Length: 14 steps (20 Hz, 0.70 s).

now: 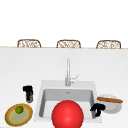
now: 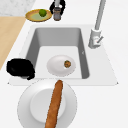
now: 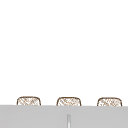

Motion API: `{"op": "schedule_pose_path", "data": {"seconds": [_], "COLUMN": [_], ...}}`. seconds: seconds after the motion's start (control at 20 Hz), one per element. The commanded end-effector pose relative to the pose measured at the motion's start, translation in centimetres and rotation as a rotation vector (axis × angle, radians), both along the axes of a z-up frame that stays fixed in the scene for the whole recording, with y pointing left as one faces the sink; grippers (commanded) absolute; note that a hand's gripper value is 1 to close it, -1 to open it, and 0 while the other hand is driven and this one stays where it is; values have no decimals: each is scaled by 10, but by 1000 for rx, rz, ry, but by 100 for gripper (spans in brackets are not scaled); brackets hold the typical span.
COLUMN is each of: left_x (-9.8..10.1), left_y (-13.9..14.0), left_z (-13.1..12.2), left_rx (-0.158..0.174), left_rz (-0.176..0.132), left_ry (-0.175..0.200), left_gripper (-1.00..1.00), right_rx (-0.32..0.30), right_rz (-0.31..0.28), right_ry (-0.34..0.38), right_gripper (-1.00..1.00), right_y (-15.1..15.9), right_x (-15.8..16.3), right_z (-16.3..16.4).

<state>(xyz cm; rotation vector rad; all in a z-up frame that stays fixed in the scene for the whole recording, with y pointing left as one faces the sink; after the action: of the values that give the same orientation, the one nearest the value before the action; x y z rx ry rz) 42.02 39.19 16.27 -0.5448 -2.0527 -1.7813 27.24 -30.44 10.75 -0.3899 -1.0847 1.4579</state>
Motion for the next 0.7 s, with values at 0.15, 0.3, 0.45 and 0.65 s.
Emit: {"op": "schedule_pose_path", "data": {"seconds": [0.15,0.3,0.45,0.65], "left_x": [-11,-11,0,-1], "left_y": [2,6,11,11], "left_z": [-10,3,44,66], "left_rx": [-22,75,95,103], "left_rz": [9,-34,-36,-42], "left_ry": [-29,-65,-170,-140], "left_gripper": [100,-100,-100,-100], "right_rx": [0,0,0,0], "right_rz": [0,0,0,0], "right_ry": [0,0,0,0], "right_gripper": [0,0,0,0], "right_y": [0,0,0,0], "right_x": [0,0,0,0], "right_z": [0,0,0,0]}}
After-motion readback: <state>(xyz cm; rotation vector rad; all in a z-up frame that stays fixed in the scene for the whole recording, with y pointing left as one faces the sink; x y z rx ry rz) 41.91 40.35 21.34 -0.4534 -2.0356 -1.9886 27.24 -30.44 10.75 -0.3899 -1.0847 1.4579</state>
